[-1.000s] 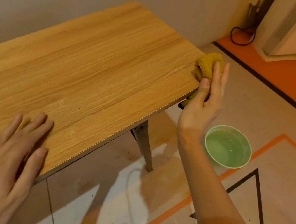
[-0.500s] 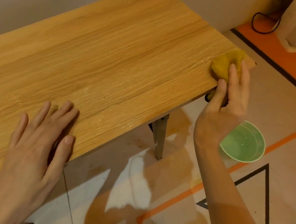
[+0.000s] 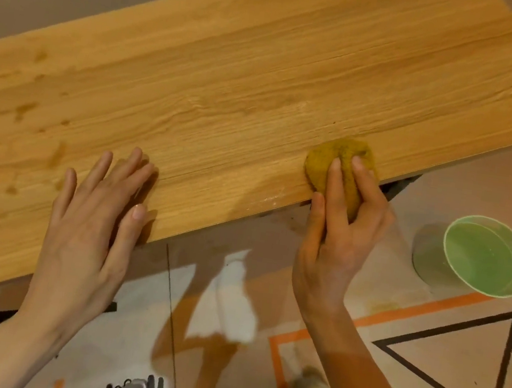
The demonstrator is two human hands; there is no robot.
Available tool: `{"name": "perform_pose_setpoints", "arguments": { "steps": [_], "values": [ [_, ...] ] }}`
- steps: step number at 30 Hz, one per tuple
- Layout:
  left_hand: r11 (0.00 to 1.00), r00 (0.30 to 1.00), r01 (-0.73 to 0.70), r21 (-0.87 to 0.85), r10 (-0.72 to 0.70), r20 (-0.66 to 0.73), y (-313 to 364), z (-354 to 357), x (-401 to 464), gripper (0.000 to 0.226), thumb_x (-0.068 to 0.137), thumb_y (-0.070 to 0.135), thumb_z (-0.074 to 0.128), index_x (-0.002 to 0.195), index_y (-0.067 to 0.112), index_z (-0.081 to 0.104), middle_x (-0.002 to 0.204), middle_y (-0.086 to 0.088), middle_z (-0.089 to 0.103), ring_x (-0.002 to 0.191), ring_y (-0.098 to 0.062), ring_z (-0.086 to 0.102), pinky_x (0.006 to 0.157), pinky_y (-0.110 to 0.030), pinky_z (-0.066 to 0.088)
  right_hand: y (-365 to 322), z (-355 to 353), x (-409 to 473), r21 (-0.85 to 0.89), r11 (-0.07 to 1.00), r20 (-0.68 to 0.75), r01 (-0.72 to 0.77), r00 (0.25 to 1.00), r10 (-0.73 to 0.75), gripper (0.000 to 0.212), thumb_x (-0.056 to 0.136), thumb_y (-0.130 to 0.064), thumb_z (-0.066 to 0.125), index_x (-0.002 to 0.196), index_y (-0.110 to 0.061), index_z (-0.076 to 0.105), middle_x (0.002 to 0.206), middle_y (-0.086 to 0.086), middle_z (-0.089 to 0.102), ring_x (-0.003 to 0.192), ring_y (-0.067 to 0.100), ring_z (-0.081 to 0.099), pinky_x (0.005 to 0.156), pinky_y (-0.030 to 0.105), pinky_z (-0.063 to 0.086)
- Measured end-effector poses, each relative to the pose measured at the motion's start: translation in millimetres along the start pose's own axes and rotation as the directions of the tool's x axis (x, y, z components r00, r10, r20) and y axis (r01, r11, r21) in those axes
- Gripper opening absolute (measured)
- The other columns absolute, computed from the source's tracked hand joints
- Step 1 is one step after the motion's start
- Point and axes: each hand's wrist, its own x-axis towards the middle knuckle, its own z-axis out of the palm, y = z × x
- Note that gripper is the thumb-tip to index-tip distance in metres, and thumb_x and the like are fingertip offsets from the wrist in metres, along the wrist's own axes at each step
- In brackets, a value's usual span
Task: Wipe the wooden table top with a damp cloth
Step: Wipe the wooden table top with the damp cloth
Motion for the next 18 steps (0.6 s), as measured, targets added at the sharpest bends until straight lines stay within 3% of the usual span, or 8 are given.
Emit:
{"name": "perform_pose_setpoints", "arguments": {
  "steps": [4,7,10,14,18],
  "values": [
    [0.995,0.994,0.097,0.026,-0.096,-0.043,-44,-17,-28,0.055,0.105,0.047,0.021,0.151,0.022,0.041,0.162,0.008,0.031,0.155,-0.009,0.012,0.127,-0.034,-0.001,-50,15,-38,-0.041,0.997,0.150,0.061,0.987,-0.054,0.034,0.103,-0.023,0.043,0.131,-0.011,0.059,0.137,0.006,0.040,0.124,0.028,0.041,0.108,0.043,0.035],
    [0.987,0.986,0.152,0.044,-0.149,-0.070,-77,-30,-44,0.056,0.106,0.047,0.020,0.152,0.022,0.040,0.163,0.006,0.028,0.155,-0.008,0.011,0.126,-0.030,-0.003,-84,26,-57,0.011,0.982,0.281,0.188,0.942,-0.183,0.033,0.100,-0.025,0.051,0.132,-0.020,0.054,0.133,0.004,0.042,0.121,0.025,0.042,0.104,0.041,0.035],
    [0.974,0.973,0.217,0.061,-0.210,-0.099,-109,-46,-57,0.056,0.106,0.048,0.019,0.153,0.024,0.036,0.164,0.005,0.026,0.155,-0.008,0.009,0.125,-0.026,-0.004,-82,24,-47,0.050,0.935,0.363,0.351,0.866,-0.344,0.035,0.097,-0.019,0.057,0.130,-0.012,0.061,0.128,0.009,0.043,0.119,0.028,0.046,0.103,0.046,0.040],
    [0.954,0.952,0.284,0.091,-0.270,-0.142,-152,-65,-71,0.057,0.105,0.050,0.018,0.153,0.024,0.035,0.164,0.004,0.026,0.155,-0.009,0.010,0.123,-0.024,-0.005,-80,15,-47,0.103,0.964,0.398,0.246,0.878,-0.267,0.038,0.097,0.000,0.050,0.135,0.007,0.051,0.146,0.016,0.038,0.140,0.038,0.033,0.120,0.046,0.025],
    [0.956,0.950,0.281,0.083,-0.265,-0.167,-165,-66,-75,0.057,0.106,0.046,0.019,0.152,0.017,0.040,0.163,0.001,0.030,0.155,-0.015,0.014,0.125,-0.029,-0.001,-118,33,-84,0.134,0.980,0.408,0.150,0.893,-0.192,0.039,0.098,0.005,0.046,0.138,0.008,0.046,0.150,0.021,0.033,0.145,0.037,0.025,0.122,0.051,0.014]
  ]
}}
